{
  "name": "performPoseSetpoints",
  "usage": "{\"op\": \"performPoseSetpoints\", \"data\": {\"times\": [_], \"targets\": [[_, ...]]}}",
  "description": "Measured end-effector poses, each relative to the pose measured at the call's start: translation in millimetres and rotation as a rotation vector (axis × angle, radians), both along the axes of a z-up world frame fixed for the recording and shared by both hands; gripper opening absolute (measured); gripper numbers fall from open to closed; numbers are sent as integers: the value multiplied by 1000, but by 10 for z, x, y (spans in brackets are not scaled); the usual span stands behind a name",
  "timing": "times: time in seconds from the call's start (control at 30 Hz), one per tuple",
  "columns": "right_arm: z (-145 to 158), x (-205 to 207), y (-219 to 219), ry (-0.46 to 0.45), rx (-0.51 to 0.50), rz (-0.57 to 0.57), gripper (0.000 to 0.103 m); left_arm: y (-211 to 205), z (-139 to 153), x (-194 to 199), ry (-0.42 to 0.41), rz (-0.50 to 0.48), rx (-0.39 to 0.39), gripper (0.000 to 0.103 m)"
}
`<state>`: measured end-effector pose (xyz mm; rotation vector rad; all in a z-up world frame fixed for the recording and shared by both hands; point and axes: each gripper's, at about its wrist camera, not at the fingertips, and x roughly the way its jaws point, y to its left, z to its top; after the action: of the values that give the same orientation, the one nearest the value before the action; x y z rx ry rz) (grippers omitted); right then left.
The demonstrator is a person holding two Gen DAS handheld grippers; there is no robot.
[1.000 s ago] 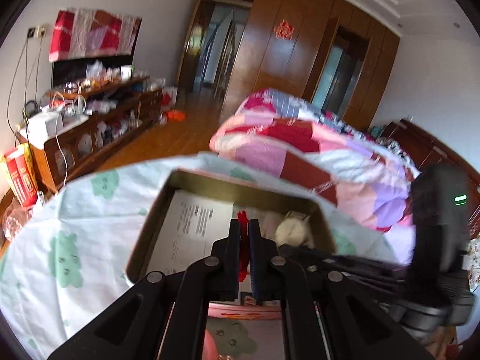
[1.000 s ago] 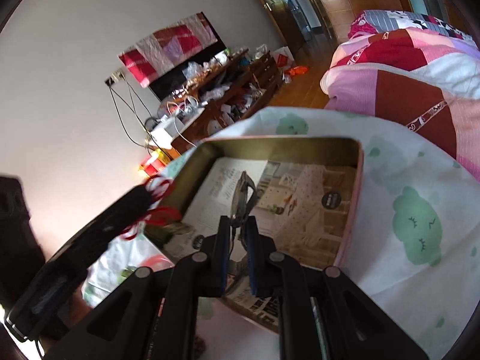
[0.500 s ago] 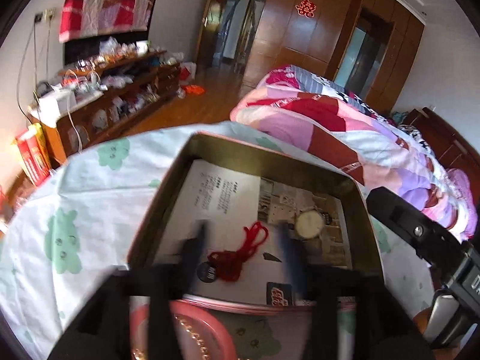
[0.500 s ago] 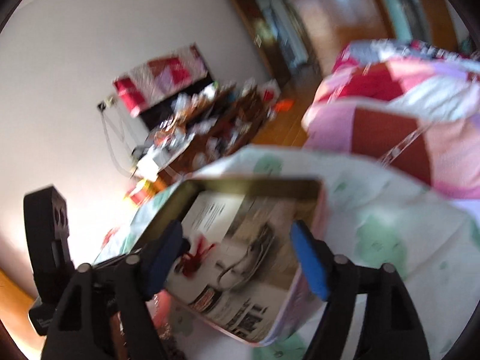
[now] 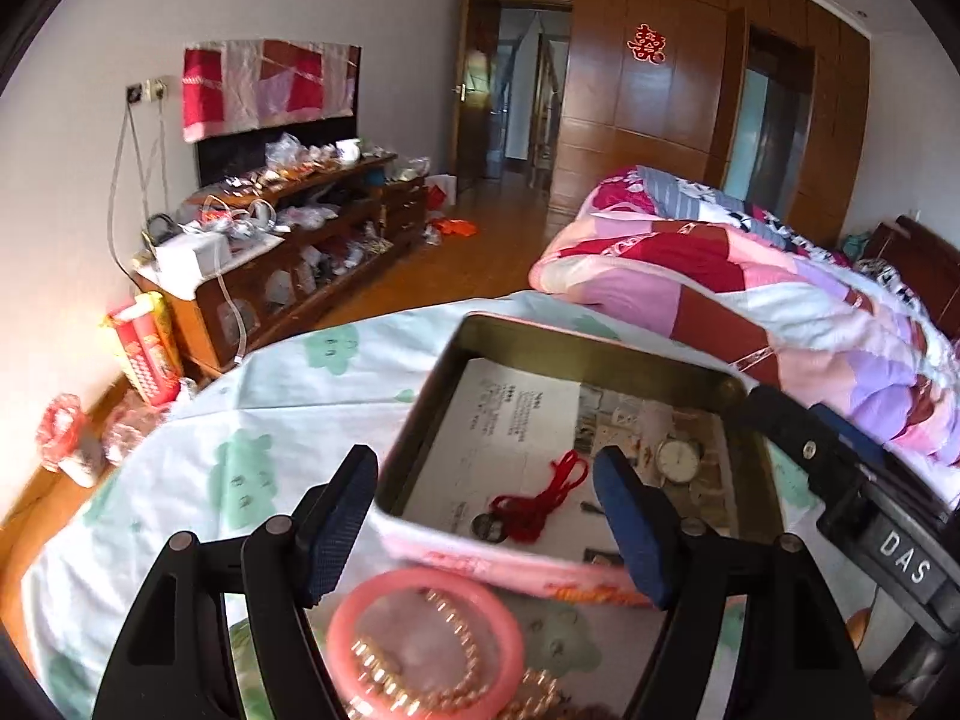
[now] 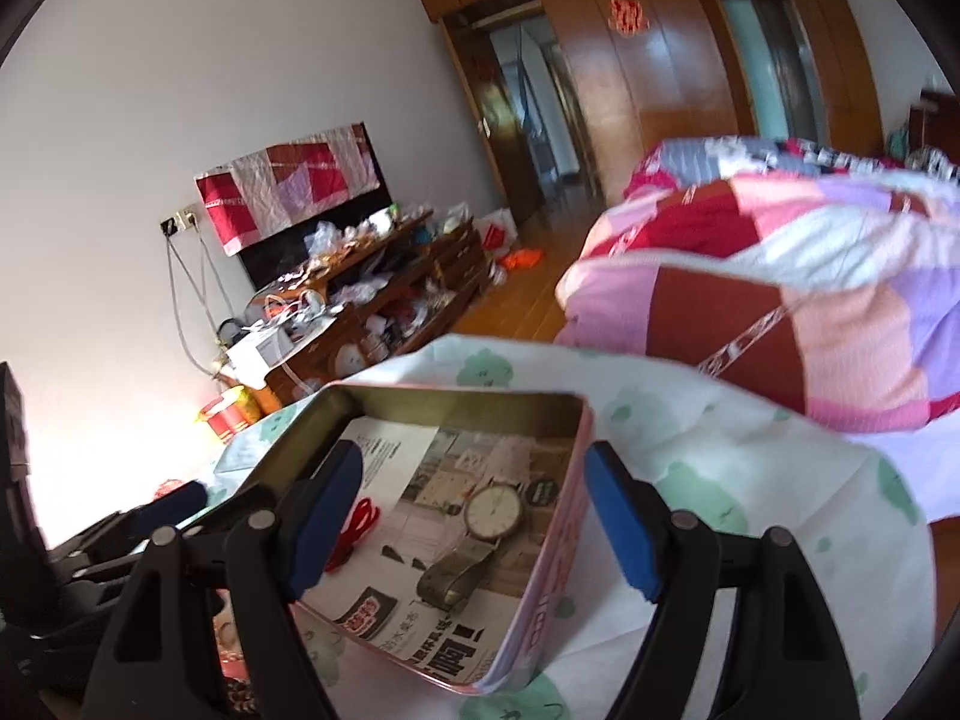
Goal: Organize jewelry
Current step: 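Withdraw both open tools from the tin back over the jewelry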
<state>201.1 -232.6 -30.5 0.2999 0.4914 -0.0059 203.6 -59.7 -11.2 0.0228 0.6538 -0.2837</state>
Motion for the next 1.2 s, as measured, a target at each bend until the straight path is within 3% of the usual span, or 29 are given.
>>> {"op": "performPoseSetpoints", "data": {"times": [0.1,0.27,0.87,1.03,1.2], "targets": [[31,-75,63,-27,-55,-21,85,35,4,-143,-23,35,63,75],[33,-263,167,-36,-102,-56,96,157,-47,-310,-8,62,62,75],[-34,-703,493,-55,-230,-77,98,323,-144,-811,-24,83,93,75],[-2,-809,438,-82,-193,-96,98,435,-187,-951,-21,65,105,75],[-31,-842,363,-41,-124,-93,98,654,-248,-1056,31,43,35,74]]}}
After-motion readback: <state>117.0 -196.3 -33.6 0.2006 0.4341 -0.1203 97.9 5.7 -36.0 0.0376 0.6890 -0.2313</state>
